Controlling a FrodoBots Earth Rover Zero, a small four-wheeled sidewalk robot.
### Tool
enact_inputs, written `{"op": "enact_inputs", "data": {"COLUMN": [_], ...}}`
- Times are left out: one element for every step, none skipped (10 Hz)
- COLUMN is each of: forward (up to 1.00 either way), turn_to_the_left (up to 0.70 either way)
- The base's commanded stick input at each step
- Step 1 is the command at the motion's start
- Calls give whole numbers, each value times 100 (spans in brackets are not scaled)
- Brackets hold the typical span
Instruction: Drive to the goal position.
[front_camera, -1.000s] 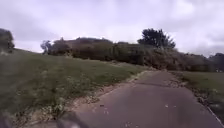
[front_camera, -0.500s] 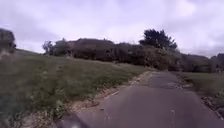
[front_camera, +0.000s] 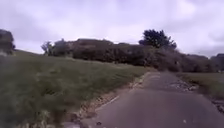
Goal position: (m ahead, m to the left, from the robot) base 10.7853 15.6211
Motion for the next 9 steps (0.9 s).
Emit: {"op": "enact_inputs", "data": {"forward": [70, 70, 70, 70, 70, 70, 0, 0, 0], "turn_to_the_left": [-14, -14, -14, -14, -14, -14, -70, -70, -70]}}
